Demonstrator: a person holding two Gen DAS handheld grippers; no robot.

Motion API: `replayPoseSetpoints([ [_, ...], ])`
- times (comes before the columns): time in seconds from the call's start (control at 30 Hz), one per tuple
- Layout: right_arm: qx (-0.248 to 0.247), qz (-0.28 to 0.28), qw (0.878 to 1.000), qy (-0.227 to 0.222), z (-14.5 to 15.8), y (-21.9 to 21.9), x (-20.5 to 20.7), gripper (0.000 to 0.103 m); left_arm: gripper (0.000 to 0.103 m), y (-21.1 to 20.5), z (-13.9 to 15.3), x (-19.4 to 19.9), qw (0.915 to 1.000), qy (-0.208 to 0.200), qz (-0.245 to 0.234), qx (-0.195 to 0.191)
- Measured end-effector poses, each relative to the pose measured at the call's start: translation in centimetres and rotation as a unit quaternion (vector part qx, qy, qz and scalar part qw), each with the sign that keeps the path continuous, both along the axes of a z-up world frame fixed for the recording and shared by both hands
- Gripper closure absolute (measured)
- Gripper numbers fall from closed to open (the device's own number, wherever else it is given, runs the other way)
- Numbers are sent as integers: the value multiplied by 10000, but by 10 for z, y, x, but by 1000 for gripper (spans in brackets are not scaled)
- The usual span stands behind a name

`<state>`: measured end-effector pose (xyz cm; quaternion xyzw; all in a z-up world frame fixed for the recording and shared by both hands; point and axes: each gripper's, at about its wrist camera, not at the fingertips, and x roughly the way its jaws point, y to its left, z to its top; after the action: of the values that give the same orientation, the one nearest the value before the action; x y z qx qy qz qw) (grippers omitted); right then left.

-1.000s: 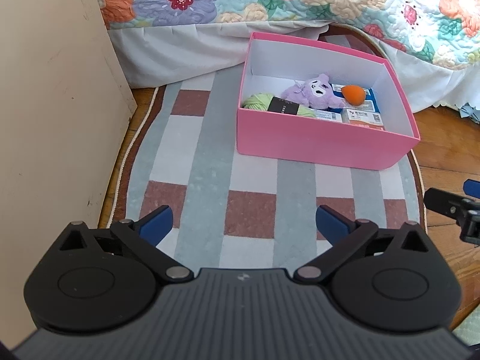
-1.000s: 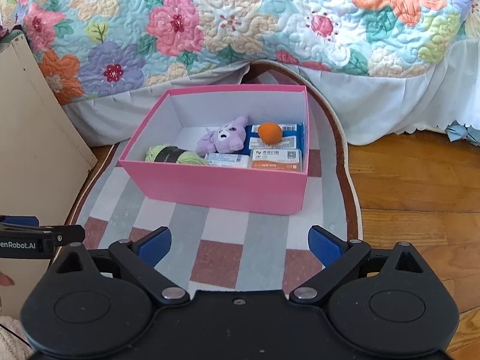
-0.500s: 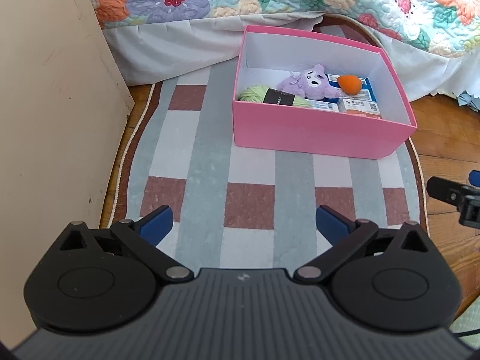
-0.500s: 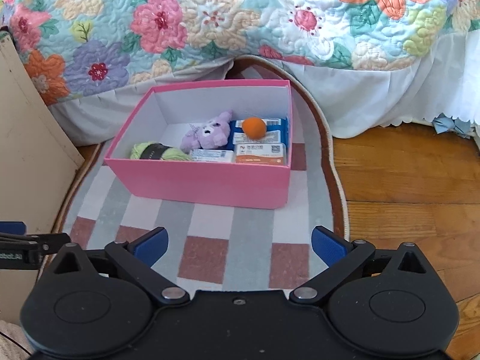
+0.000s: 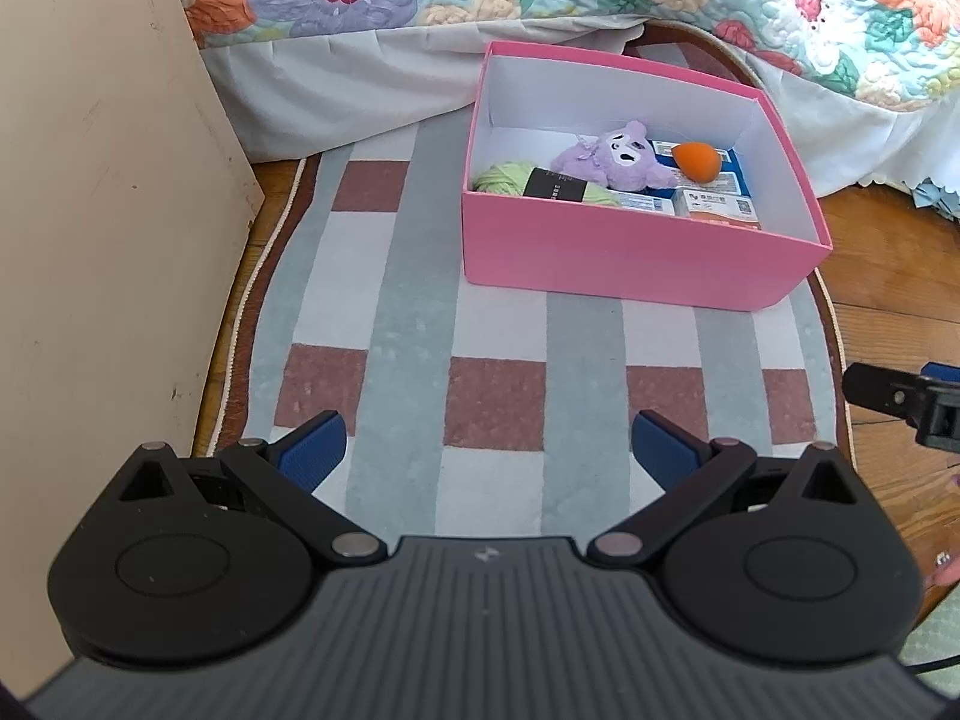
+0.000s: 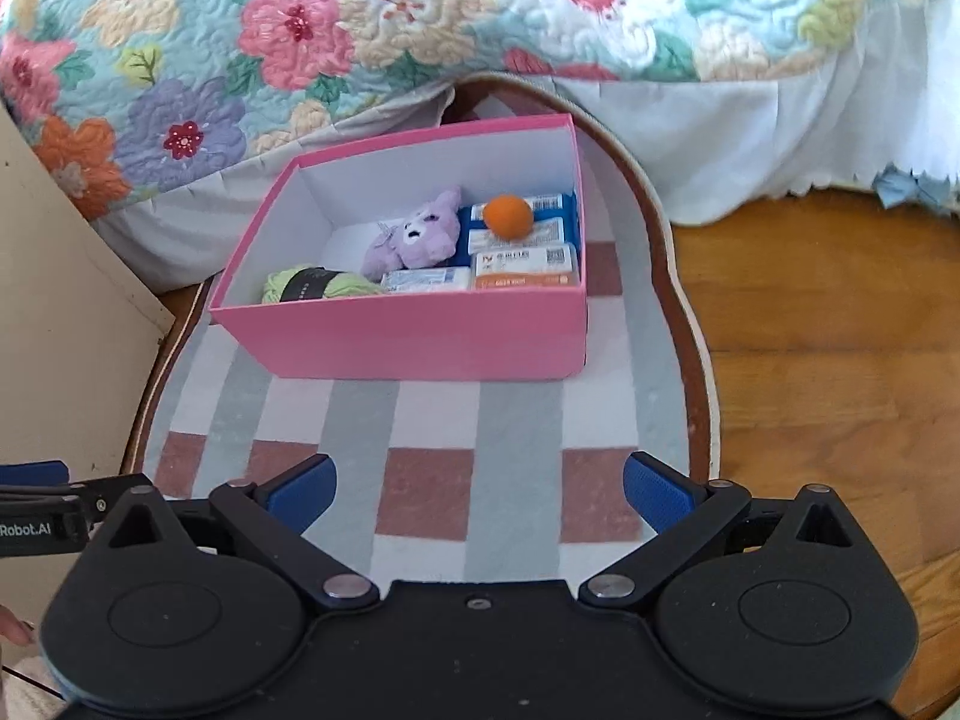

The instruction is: Organize objects

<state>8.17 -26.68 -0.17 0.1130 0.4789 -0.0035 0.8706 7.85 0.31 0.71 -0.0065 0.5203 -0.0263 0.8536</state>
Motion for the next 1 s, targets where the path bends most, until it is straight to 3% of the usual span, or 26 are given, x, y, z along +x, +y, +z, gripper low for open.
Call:
replayPoseSetpoints([
  [0.37,-371,53,9992,125,-3,5,1,0,0,2,-1,1,10000,57,35,5],
  [0.83,-764,179,9968,121,0,19,-1,0,0,-3,-11,3,9985,291,142,451],
  [1.0,-813,174,9965,83,2,20,-2,0,0,1,-8,2,9987,306,172,373],
])
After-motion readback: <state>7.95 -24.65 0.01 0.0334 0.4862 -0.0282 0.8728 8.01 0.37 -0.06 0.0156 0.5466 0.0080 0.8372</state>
